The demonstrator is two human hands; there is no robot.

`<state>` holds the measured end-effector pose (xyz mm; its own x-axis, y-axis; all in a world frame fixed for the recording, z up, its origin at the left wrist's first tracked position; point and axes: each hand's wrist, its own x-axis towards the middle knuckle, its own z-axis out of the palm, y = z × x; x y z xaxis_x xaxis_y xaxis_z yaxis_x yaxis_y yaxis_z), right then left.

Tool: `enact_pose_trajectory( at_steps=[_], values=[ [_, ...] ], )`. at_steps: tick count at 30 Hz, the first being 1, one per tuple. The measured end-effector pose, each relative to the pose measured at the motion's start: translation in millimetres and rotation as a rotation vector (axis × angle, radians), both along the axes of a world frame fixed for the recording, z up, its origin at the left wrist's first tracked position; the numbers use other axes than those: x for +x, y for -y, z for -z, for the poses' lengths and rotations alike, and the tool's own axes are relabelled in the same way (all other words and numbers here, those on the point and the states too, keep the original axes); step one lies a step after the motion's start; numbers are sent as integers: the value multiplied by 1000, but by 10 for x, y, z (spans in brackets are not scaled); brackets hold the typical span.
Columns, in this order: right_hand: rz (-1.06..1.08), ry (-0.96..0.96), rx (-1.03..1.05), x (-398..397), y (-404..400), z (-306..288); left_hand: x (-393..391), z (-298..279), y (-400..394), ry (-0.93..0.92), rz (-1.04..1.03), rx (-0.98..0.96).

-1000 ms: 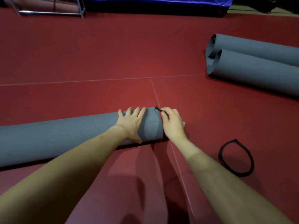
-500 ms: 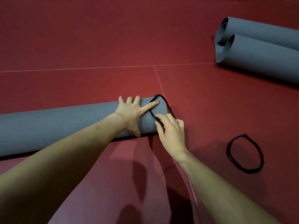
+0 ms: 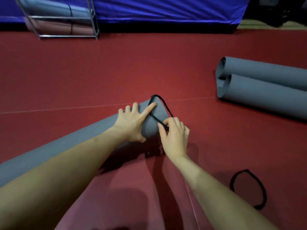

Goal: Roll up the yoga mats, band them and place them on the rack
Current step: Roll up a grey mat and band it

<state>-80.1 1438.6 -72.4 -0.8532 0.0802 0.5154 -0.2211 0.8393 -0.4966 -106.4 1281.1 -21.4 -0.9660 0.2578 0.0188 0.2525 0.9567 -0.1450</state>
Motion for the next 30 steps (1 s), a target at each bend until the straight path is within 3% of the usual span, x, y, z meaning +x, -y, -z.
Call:
enact_pose_trajectory(
  at_steps=[5,11,15,21,26,30],
  values=[
    [-131,-147,-27,-299,228,-1072,-103,-990,244,-158,-117,78],
    [-154,-210,-484,-598,517,-2273,-140,-2094,424,-376,-230,342],
    [-202,-268,-611,-691,638,-2895,-95,-2599,458,-494,-264,564],
    [-329,-161,-972,-583,789,-3572,1,-2945,374,-618,-220,944],
    [-356,-70,-884,-597,781,-3667,42,-2900,298,-634,-220,1163],
    [-289,-22,-913,-581,811,-3551,16,-2680,321,-545,-247,1204]
  ],
)
